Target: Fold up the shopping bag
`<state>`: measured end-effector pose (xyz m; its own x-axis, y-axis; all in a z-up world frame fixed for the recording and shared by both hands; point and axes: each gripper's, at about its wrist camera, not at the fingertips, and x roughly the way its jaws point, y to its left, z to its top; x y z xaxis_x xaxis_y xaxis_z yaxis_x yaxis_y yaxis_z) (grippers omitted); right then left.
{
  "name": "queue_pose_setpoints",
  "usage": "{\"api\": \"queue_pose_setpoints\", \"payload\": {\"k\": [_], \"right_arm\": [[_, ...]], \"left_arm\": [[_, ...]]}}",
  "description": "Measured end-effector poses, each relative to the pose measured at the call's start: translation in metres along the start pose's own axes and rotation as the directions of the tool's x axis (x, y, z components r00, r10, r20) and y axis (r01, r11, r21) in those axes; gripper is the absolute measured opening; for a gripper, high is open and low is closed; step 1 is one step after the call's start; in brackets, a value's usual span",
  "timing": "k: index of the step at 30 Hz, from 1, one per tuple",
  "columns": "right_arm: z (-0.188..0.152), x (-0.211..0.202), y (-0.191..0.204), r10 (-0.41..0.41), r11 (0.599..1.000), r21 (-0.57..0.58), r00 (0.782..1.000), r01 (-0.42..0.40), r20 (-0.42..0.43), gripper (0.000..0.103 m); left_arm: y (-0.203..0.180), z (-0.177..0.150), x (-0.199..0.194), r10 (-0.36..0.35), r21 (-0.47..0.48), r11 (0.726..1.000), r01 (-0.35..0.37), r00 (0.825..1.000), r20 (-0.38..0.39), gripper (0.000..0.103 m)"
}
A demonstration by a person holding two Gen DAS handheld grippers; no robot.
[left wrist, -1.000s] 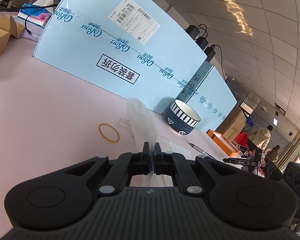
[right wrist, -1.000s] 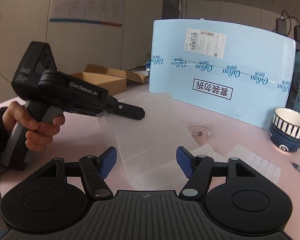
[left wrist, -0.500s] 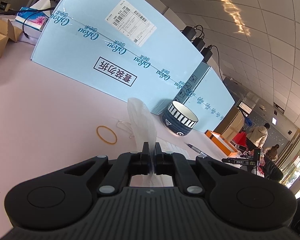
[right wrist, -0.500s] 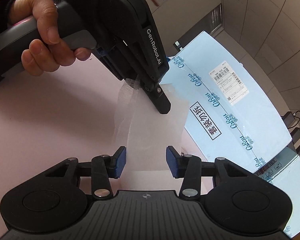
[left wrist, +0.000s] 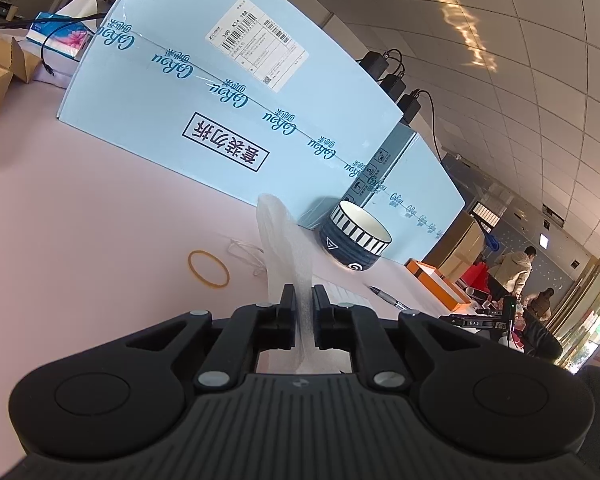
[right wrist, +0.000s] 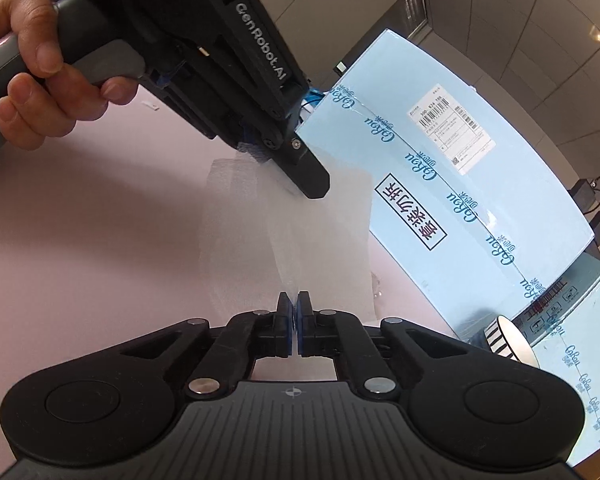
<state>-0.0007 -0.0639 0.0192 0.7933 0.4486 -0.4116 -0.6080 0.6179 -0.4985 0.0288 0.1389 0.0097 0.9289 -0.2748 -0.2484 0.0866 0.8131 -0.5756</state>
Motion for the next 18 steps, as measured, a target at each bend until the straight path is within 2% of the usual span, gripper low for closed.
{"api": "queue_pose_setpoints", "payload": {"k": [5, 8, 12, 16, 18], "right_arm": [[0.006, -0.026, -0.035, -0.101, 0.979, 0.184, 0.992, 0.085, 0.077, 0.002], [0.011, -0.047, -0.05, -0.196, 0.963, 0.21, 0.973, 0.168, 0.122, 0.002], [0.014, -0.072, -0.052, -0.283, 0.95, 0.19, 0.941, 0.249, 0.184, 0.002], [0.02, -0.09, -0.051, -0.318, 0.945, 0.167, 0.915, 0.282, 0.248, 0.002], [0.022, -0.095, -0.05, -0.311, 0.947, 0.171, 0.911, 0.273, 0.271, 0.002]], "left_arm": [[-0.002, 0.0, -0.003, -0.033, 0.006, 0.999, 0.033, 0.999, 0.019, 0.02], [-0.005, 0.0, -0.002, -0.049, 0.021, 0.999, 0.049, 0.999, 0.014, 0.024], [-0.008, -0.002, 0.0, -0.048, 0.039, 0.998, 0.048, 0.999, -0.004, 0.026], [-0.01, -0.004, 0.004, -0.02, 0.06, 0.998, 0.022, 1.0, -0.022, 0.025], [-0.01, -0.005, 0.006, -0.001, 0.074, 0.997, 0.003, 1.0, -0.03, 0.022]]}}
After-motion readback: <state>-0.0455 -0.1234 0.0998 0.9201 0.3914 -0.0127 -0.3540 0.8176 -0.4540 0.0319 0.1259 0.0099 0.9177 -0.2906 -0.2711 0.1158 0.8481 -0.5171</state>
